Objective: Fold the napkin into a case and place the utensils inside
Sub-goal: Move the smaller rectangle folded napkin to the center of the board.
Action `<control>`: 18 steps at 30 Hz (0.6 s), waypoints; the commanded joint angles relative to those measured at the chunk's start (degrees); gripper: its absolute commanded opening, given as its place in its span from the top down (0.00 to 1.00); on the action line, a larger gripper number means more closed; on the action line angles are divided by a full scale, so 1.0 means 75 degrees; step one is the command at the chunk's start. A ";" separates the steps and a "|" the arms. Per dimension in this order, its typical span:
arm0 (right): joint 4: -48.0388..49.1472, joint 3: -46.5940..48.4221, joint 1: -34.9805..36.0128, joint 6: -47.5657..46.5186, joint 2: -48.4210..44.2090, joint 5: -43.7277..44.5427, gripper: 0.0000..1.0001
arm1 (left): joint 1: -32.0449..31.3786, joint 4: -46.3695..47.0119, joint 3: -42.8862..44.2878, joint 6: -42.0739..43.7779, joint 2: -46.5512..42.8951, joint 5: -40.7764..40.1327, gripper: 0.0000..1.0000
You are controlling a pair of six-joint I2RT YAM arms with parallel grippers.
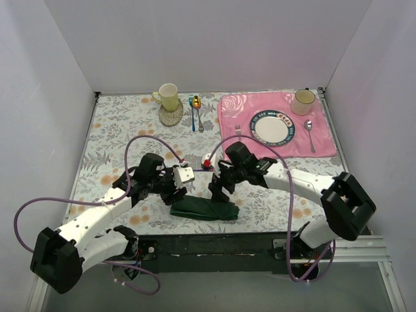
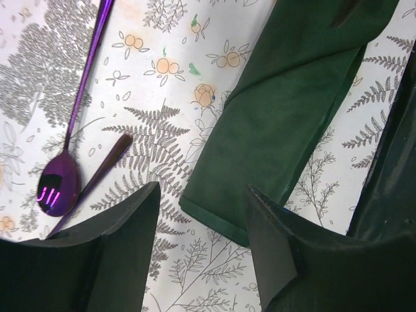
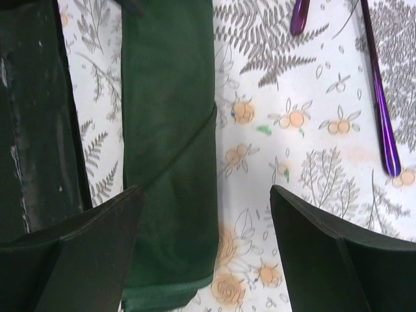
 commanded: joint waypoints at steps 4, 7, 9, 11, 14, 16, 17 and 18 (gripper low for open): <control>-0.0190 0.1685 -0.0079 0.0869 0.1737 -0.0735 0.16 | 0.0070 -0.0441 0.0006 0.0301 -0.0827 -0.0081 0.46; -0.0097 0.1875 -0.0091 0.1115 0.2171 -0.0994 0.19 | 0.0094 -0.0242 -0.0064 0.0078 -0.0909 -0.0257 0.47; -0.0073 0.1981 -0.0091 0.1268 0.2440 -0.1158 0.23 | 0.0117 -0.0206 -0.0065 -0.0039 -0.0898 -0.0305 0.47; -0.0097 0.2027 -0.0091 0.1339 0.2605 -0.1274 0.24 | 0.0175 -0.0112 -0.0065 -0.0133 -0.0851 -0.0363 0.47; -0.0132 0.1993 -0.0079 0.1339 0.2792 -0.1485 0.25 | 0.0269 -0.0065 -0.0065 -0.0134 -0.0851 -0.0352 0.47; -0.0179 0.1993 -0.0067 0.1339 0.2898 -0.1603 0.26 | 0.0316 -0.0065 -0.0088 -0.0157 -0.0851 -0.0340 0.47; -0.0179 0.1993 -0.0067 0.1351 0.2980 -0.1615 0.26 | 0.0340 -0.0054 -0.0100 -0.0157 -0.0839 -0.0363 0.47; -0.0167 0.1958 -0.0056 0.1351 0.3027 -0.1627 0.27 | 0.0351 -0.0019 -0.0111 -0.0180 -0.0827 -0.0363 0.47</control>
